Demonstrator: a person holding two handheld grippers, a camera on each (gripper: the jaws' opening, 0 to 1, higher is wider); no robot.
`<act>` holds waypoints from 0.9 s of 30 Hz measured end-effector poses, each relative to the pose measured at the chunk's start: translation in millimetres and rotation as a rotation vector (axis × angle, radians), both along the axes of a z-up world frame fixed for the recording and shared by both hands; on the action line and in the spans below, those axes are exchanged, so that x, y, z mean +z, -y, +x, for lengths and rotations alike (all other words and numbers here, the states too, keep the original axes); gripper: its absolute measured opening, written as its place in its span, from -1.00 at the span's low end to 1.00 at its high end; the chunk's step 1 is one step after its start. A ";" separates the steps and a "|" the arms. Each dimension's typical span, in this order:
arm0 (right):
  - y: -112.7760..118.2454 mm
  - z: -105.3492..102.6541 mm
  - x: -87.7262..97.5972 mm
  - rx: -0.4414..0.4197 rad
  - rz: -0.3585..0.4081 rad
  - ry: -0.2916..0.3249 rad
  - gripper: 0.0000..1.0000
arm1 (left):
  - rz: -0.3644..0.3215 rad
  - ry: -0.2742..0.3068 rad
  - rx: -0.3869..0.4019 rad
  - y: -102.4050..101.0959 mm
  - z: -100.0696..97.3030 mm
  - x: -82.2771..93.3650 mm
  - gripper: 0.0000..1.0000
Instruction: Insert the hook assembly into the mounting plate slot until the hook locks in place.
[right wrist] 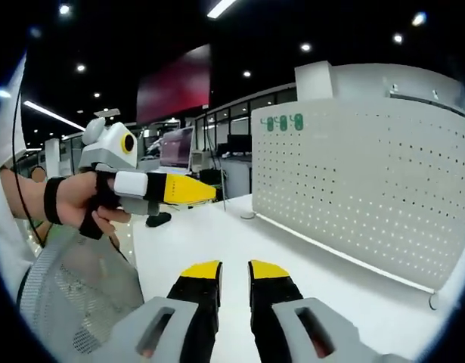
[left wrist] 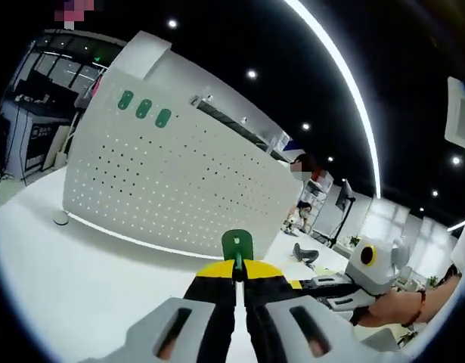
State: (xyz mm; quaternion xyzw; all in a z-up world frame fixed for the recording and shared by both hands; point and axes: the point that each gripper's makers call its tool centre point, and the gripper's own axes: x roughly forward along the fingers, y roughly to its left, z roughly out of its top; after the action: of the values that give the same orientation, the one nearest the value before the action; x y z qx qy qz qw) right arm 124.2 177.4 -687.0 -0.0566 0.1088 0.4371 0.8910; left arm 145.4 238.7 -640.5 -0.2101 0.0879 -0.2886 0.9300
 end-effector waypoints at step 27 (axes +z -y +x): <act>29.4 -5.2 -2.1 -0.076 0.032 -0.056 -0.30 | 0.151 0.084 0.116 -11.8 60.1 40.8 -0.96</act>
State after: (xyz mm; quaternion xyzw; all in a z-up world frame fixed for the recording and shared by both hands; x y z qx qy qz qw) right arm 119.0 148.0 -689.2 -0.0259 0.1288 0.4062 0.9043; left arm 205.5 250.5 -599.6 -0.1317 0.0580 -0.2353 0.9612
